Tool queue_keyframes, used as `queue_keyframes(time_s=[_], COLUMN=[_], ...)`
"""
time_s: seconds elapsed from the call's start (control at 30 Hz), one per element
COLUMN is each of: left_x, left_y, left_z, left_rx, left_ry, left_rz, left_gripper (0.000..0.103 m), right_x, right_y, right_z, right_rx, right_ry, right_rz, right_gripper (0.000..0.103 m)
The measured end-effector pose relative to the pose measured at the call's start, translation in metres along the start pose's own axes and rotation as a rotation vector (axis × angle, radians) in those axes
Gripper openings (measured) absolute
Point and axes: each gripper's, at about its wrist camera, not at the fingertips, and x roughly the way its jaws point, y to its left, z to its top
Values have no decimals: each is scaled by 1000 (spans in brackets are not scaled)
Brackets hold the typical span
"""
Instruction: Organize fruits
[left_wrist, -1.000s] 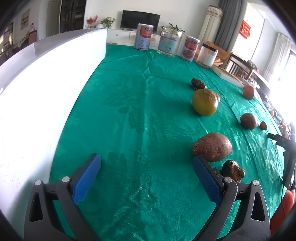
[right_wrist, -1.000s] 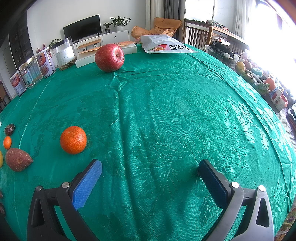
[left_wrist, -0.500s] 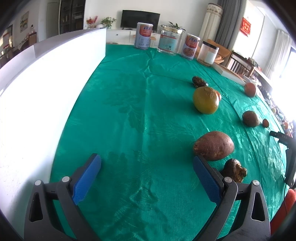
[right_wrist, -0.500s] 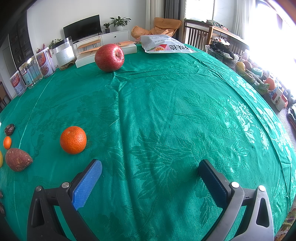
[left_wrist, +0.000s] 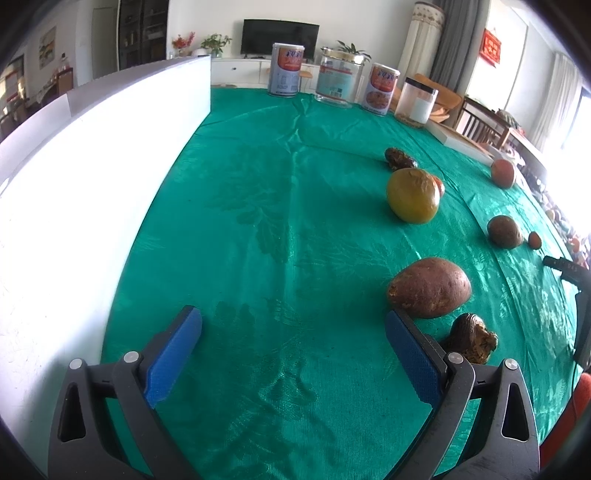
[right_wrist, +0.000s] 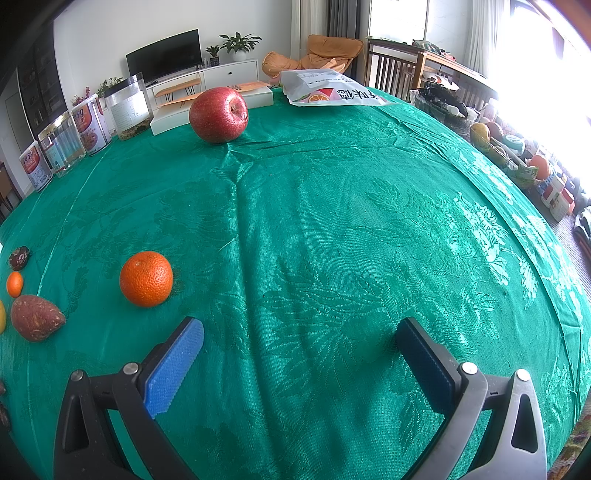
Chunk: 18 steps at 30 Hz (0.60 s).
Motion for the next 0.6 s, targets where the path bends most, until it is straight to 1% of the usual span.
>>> queue_keyframes(time_s=[0.43,0.6], left_x=[0,1], left_y=[0,-4], left_z=[-1,-1], left_rx=[5,23], left_ry=[2,10], left_rz=[6,30], left_gripper=[100,100], right_x=[0,0], right_y=[0,0], right_z=[0,0], right_rx=[0,-1], right_ry=[0,0], right_rz=[-1,-1], right_gripper=[103,103])
